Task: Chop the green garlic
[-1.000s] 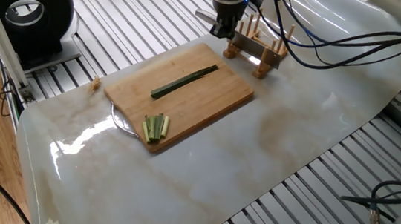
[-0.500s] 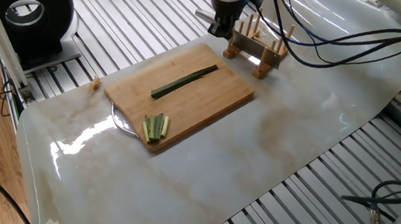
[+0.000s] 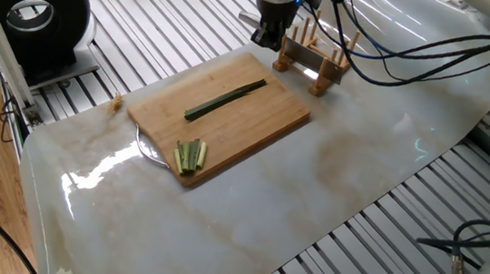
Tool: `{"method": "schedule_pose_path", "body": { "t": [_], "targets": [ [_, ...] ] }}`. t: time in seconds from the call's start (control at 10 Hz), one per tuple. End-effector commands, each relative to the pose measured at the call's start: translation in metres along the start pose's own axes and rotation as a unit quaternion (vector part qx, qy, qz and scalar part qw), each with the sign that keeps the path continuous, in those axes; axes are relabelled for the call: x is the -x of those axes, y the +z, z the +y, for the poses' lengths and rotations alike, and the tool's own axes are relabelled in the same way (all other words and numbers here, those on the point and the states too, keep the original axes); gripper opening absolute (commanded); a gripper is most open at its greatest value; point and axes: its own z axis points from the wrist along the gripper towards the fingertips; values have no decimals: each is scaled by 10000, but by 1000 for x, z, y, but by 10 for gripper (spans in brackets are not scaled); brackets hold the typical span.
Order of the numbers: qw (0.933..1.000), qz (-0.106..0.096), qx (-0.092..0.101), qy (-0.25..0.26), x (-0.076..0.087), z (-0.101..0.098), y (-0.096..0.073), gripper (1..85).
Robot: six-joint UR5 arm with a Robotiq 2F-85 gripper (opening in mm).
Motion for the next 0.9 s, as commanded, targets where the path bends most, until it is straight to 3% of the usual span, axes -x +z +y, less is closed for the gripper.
{"method": "schedule_pose_path", "body": {
  "t": [0.0,0.1,0.3,0.5,0.8],
  "targets": [
    [9972,409,148,603,-21,8,-1,13],
    [9955,433,229,814,-21,13,-1,13],
    [9951,278,277,904,-13,15,-1,13],
    [9978,70,315,584,3,-8,8,17],
    [9997,72,235,87,-1,-46,22,140]
  ]
}}
